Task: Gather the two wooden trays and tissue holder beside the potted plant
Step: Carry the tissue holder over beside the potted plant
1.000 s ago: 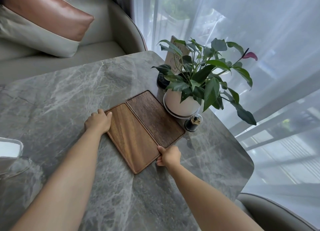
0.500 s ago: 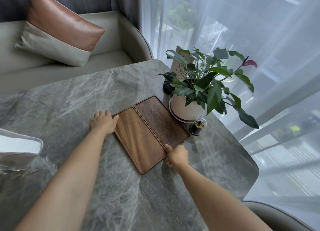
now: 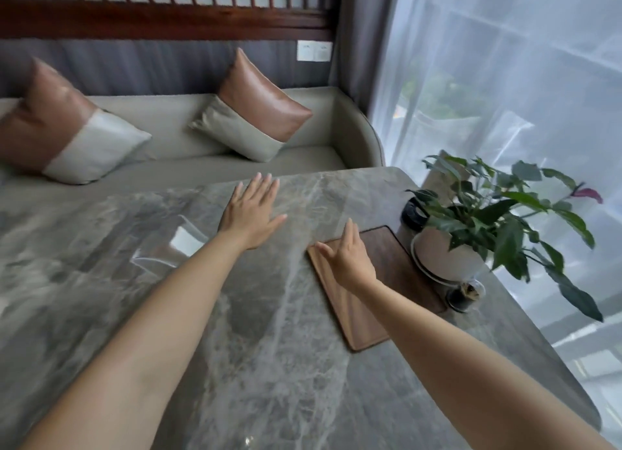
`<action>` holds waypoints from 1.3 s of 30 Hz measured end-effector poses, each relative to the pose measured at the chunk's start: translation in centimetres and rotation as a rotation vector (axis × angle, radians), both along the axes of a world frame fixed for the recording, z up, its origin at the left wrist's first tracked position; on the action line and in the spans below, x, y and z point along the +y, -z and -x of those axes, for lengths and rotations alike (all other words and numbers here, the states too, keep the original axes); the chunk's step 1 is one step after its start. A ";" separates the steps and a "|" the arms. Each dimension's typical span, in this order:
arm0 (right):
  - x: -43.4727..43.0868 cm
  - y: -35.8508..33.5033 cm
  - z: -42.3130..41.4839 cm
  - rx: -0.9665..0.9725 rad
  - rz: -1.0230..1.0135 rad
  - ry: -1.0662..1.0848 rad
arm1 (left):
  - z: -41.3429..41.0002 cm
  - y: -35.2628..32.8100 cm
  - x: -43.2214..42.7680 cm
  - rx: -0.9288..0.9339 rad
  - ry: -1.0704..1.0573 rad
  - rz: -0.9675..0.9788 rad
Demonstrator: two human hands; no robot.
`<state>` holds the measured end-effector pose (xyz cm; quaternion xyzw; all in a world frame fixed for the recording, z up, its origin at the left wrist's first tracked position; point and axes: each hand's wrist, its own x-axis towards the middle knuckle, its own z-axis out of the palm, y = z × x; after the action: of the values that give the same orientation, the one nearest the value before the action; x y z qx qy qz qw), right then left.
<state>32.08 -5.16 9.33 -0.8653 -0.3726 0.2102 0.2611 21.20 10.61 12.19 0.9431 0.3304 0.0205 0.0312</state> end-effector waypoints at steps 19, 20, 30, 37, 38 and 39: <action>13.7 1.1 14.5 -0.176 0.185 -0.483 | 19.5 4.2 9.9 0.119 -0.284 0.330; 13.9 1.4 14.7 -0.176 0.198 -0.479 | 19.3 4.6 10.2 0.099 -0.268 0.361; 15.3 3.3 15.4 -0.088 0.225 -0.360 | 16.7 6.5 11.6 -0.109 -0.305 0.508; 14.3 3.1 15.2 -0.091 0.174 -0.371 | 16.8 6.0 10.5 -0.117 -0.334 0.525; 14.0 2.9 15.0 -0.095 0.171 -0.375 | 16.7 5.8 10.2 -0.115 -0.336 0.523; 13.6 2.6 14.8 -0.096 0.166 -0.375 | 16.5 5.4 9.9 -0.114 -0.333 0.519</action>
<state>17.28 8.43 6.68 -0.8083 -0.5206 0.2436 0.1273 4.73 20.51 6.78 0.8340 0.4722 -0.0069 0.2854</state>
